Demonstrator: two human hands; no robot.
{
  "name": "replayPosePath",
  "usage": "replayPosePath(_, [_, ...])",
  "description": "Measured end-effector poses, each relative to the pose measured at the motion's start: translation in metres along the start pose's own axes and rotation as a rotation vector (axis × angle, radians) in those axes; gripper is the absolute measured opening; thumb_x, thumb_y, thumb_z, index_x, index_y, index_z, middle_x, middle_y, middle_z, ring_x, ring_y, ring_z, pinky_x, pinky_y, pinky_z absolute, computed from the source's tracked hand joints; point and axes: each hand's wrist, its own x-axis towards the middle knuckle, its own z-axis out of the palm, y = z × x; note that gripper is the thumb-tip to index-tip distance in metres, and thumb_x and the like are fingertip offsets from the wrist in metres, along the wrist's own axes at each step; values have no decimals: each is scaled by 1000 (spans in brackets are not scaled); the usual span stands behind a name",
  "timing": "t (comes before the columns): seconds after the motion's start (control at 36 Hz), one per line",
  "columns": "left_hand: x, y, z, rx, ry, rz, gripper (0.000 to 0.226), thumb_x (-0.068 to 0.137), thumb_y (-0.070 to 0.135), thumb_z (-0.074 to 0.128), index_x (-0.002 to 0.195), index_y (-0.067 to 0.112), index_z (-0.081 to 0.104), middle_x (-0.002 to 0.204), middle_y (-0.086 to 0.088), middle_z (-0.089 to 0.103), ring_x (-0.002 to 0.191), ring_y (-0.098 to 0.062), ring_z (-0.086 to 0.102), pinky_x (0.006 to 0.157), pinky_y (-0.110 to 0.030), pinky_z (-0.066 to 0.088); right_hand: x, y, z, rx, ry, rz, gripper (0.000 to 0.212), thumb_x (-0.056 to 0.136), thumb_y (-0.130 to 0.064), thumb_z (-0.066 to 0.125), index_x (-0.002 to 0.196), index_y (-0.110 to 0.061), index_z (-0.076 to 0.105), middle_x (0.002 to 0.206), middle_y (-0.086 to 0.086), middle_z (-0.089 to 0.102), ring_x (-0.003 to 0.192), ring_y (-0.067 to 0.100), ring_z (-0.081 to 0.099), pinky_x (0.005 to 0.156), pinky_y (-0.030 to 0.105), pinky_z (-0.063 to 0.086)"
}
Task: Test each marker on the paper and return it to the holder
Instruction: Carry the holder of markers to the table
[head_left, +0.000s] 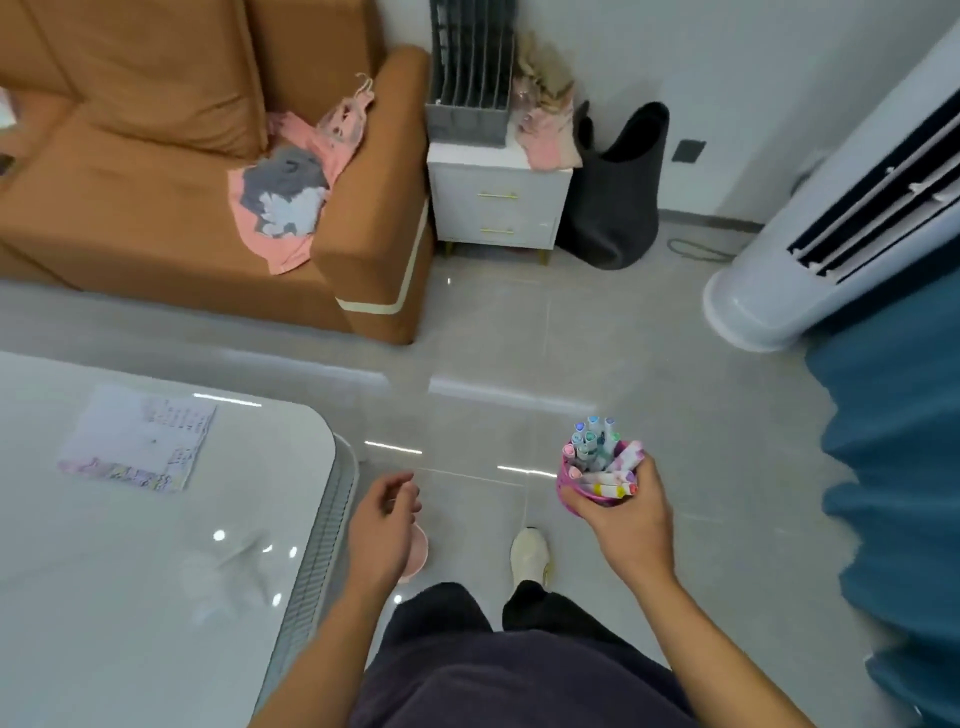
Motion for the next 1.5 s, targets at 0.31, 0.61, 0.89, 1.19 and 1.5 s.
replayPosePath(0.31, [33, 18, -11, -142, 284, -96, 16, 92, 30, 59, 103, 33, 70, 85, 10, 72, 80, -6, 69, 83, -40, 58, 91, -64, 58, -55, -265, -119, 68, 61, -42, 96, 118, -45, 58, 109, -15, 74, 97, 7, 73, 85, 44, 63])
replayPosePath(0.61, [129, 43, -52, -144, 414, -176, 16, 97, 28, 58, 110, 29, 68, 92, 9, 73, 83, -5, 70, 82, -31, 57, 160, -141, 165, -53, -417, -157, 64, 63, -36, 96, 116, -44, 61, 107, -13, 75, 98, 10, 74, 89, 48, 61])
replayPosePath(0.89, [203, 65, -97, -187, 470, -215, 14, 96, 29, 59, 103, 39, 67, 96, 13, 72, 82, 1, 68, 85, -35, 59, 208, -214, 252, -103, -493, -242, 65, 62, -43, 96, 116, -46, 60, 105, -19, 73, 93, 1, 73, 82, 38, 63])
replayPosePath(1.19, [259, 88, -133, -312, 618, -263, 16, 95, 27, 58, 105, 35, 68, 94, 10, 73, 83, -1, 69, 88, -39, 58, 247, -282, 338, -164, -651, -303, 64, 65, -42, 97, 117, -43, 60, 105, -18, 73, 96, 3, 71, 83, 38, 62])
replayPosePath(1.5, [320, 114, -148, -402, 835, -385, 16, 99, 27, 56, 109, 32, 67, 97, 7, 72, 89, -9, 70, 91, -42, 58, 304, -354, 427, -213, -901, -409, 61, 67, -32, 97, 116, -39, 62, 105, -16, 73, 97, 5, 71, 83, 34, 59])
